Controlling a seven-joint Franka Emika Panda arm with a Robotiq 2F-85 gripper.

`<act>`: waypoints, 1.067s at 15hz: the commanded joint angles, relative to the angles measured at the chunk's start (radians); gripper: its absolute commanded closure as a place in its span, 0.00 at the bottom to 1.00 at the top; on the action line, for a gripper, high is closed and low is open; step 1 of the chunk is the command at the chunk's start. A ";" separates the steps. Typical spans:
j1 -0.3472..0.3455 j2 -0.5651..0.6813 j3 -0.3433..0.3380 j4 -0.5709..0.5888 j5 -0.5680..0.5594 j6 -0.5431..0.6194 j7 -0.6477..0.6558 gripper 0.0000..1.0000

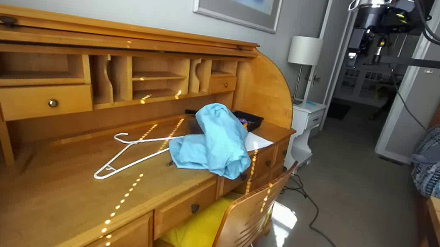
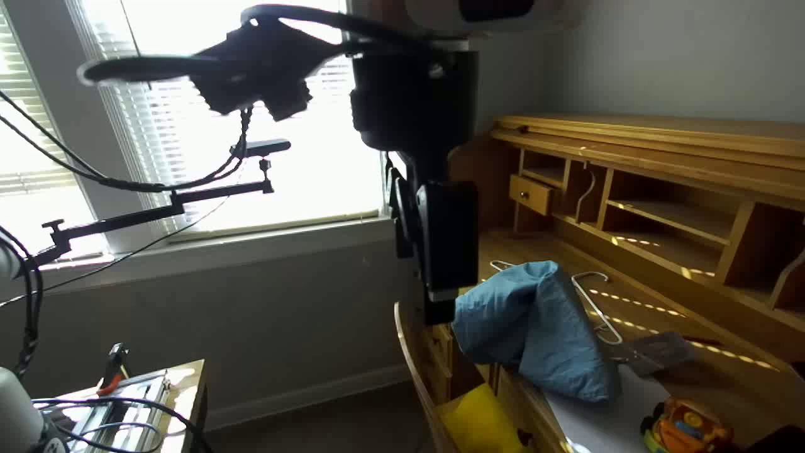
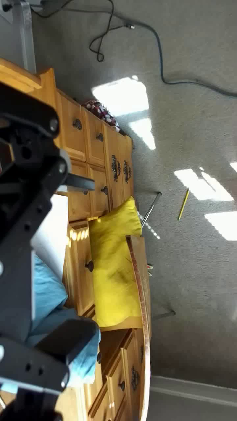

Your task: Put the car in the black box.

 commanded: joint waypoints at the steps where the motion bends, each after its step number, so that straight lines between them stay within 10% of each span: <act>1: -0.019 0.002 0.017 0.003 0.005 -0.003 -0.004 0.00; 16: -0.008 0.153 0.044 0.128 0.042 0.119 0.008 0.00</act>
